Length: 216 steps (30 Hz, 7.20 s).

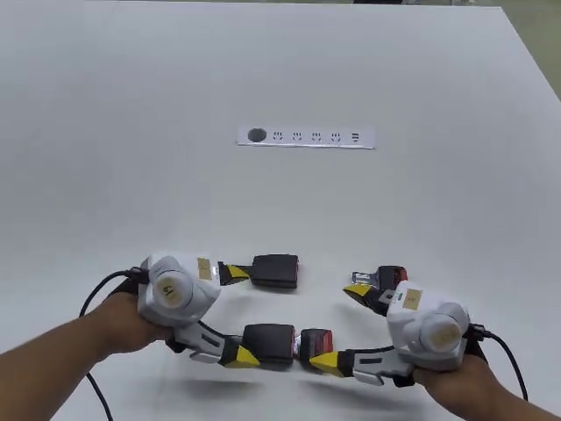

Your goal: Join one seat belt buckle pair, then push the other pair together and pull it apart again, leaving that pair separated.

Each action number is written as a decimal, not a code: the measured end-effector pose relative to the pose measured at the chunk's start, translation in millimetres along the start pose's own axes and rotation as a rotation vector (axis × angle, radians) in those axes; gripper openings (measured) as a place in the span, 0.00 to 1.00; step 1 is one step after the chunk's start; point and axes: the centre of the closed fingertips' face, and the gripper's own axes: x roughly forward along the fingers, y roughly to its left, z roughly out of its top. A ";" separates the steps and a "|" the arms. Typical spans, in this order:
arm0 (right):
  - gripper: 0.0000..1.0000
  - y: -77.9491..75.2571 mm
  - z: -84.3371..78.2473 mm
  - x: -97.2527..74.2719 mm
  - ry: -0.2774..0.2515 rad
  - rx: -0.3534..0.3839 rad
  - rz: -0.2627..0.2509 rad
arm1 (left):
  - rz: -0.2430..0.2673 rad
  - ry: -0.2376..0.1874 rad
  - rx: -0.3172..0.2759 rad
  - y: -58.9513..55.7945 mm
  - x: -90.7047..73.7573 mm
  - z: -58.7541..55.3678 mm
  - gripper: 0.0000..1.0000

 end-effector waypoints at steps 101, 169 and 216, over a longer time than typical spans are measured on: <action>0.33 -95.9 -39.1 0.8 0.201 -0.156 0.192 | -0.117 0.059 0.152 78.1 62.6 -3.5 0.34; 0.32 -76.7 -4.7 58.0 0.182 -0.134 0.202 | -0.148 0.092 0.167 70.4 65.8 2.7 0.33; 0.32 -77.1 -7.0 59.1 0.221 -0.167 0.177 | -0.193 0.141 0.244 70.3 69.4 3.9 0.34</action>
